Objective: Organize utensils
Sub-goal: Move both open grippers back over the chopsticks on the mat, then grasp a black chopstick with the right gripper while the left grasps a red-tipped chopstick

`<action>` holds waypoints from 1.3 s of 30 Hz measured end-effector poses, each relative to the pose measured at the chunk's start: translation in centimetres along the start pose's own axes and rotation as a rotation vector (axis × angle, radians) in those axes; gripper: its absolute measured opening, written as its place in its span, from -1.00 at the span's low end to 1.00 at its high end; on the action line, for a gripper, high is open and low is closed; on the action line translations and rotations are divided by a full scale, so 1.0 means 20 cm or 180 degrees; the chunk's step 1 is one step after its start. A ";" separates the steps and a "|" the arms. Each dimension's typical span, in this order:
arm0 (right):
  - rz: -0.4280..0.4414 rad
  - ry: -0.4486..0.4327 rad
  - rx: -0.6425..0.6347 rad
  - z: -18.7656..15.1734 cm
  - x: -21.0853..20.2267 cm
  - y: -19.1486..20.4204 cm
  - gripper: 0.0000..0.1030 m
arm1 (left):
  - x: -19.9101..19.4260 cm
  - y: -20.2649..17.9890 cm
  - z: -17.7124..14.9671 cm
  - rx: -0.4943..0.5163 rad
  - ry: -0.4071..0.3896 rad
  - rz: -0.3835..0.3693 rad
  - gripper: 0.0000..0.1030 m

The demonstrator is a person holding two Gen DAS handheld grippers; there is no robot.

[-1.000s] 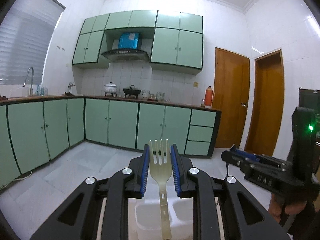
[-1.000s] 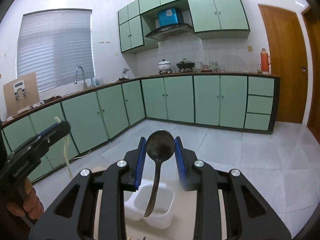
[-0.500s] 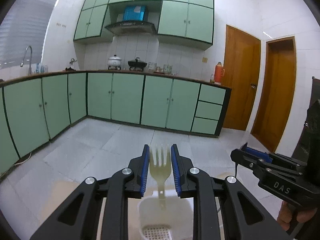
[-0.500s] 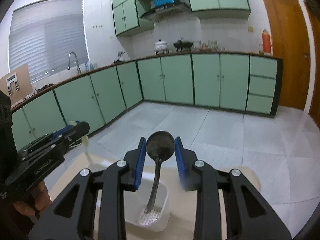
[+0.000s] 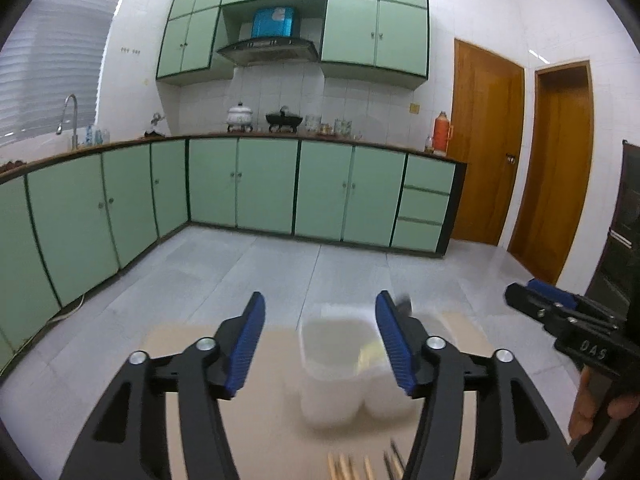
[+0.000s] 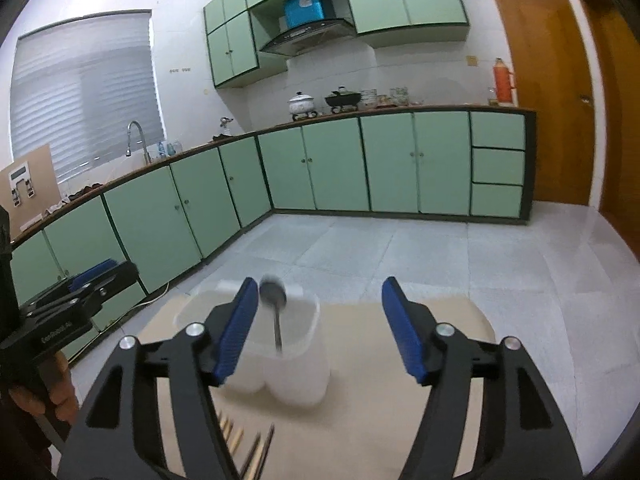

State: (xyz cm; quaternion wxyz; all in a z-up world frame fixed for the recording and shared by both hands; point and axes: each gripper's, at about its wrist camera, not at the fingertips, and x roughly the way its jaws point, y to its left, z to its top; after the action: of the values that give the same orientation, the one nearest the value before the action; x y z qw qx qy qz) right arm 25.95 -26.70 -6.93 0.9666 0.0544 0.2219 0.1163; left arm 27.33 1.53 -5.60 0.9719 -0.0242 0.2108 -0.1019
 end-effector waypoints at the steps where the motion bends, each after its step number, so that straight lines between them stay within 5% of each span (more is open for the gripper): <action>1: -0.0016 0.0017 0.0007 -0.05 -0.04 0.00 0.23 | -0.04 0.00 -0.05 0.0004 0.0060 -0.0004 0.16; 11: -0.0215 0.0484 0.0266 -0.65 -0.40 0.12 0.22 | -0.33 -0.01 -0.64 0.0036 0.0864 0.0176 0.16; 17: -0.0278 0.0724 0.0077 -0.92 -0.54 0.22 0.05 | -0.43 -0.01 -0.82 0.0021 0.1108 0.0214 0.16; 23: -0.0185 0.0922 -0.0055 -1.10 -0.62 0.32 -0.07 | -0.49 0.00 -0.89 -0.0051 0.1160 0.0240 0.16; 39: -0.0083 0.1031 -0.0299 -1.19 -0.61 0.47 -0.18 | -0.60 -0.01 -0.97 -0.0084 0.0882 0.0275 0.16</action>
State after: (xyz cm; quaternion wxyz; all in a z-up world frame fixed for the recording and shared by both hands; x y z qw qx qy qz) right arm 2.80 -19.44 -21.75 0.9211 -0.0132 0.3698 0.1213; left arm 8.53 3.85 -18.38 0.9365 -0.0136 0.3452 -0.0594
